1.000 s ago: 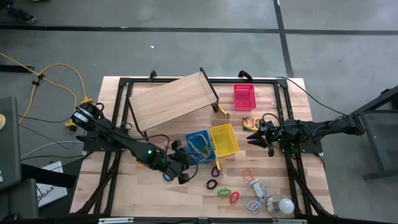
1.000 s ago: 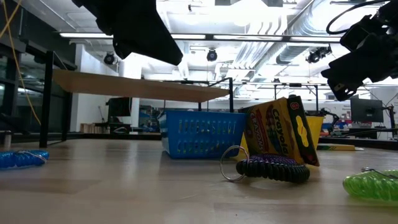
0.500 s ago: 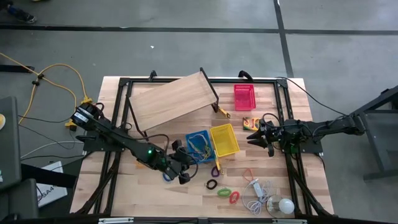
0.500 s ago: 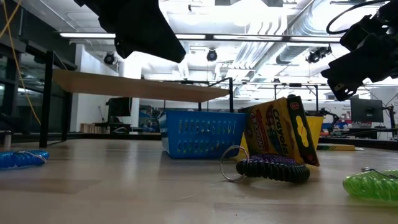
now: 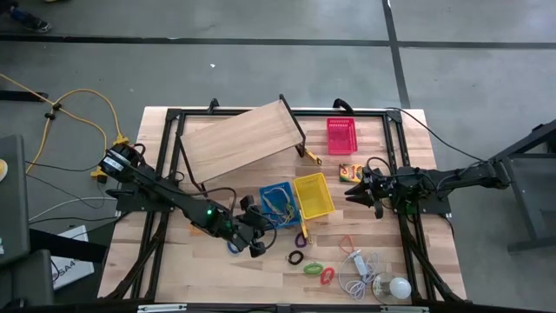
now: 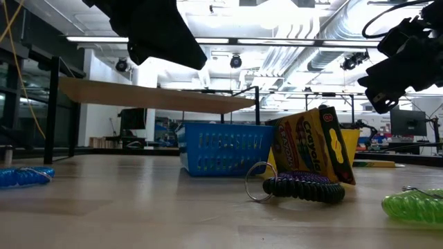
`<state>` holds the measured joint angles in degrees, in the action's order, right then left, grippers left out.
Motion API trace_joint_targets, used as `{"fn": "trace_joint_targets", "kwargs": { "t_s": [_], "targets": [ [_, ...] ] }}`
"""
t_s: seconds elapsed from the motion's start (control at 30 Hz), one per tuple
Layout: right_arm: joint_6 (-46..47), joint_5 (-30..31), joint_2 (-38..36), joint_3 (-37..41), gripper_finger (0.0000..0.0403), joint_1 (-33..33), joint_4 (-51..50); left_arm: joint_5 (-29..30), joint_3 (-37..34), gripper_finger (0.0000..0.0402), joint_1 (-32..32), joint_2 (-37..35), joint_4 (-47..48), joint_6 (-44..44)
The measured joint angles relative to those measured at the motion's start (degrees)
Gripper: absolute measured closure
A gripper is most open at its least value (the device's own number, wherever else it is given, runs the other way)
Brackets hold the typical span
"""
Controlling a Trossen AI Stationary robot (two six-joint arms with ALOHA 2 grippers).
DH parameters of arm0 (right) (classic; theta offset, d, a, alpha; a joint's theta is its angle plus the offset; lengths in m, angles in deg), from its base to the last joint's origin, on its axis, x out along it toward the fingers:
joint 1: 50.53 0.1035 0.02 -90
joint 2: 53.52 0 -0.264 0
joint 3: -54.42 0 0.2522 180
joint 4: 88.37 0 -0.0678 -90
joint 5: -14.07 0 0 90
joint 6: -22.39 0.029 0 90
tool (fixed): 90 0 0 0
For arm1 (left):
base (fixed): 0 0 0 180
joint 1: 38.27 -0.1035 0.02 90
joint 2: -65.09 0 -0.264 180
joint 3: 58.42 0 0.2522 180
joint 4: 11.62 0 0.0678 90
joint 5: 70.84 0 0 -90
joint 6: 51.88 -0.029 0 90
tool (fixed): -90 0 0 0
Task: Pick & Place Office Desk Supplies
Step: Put the orange rubber band into the blue bin
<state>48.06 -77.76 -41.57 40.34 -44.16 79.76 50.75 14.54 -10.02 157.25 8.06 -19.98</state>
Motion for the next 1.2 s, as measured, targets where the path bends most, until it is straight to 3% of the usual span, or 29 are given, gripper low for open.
{"fn": "trace_joint_targets", "kwargs": {
  "t_s": [0.3, 0.57, 0.8, 1.2],
  "targets": [
    [-1.7, -0.1, 0.0, 0.0, 0.0314, 0.0, 1.0, 0.0, 0.0, 0.0357, 0.0, 0.0, 0.0, 0.0],
    [-2.6, -7.2, 0.0, -0.3, 0.0314, 0.0, 1.4, 0.0, 0.0, 0.0357, 0.0, 0.0, 0.0, 0.0],
    [-5.9, -5.8, 0.2, -4.4, 0.0314, 0.0, -0.1, 0.0, 0.0, 0.0357, 0.0, 0.0, 0.0, 0.0],
    [-7.6, -4.5, 14.6, -18.3, 0.0314, 0.0, -18.7, 0.0, 0.0, 0.0357, 0.0, 0.0, -0.2, 0.0]
  ]
}}
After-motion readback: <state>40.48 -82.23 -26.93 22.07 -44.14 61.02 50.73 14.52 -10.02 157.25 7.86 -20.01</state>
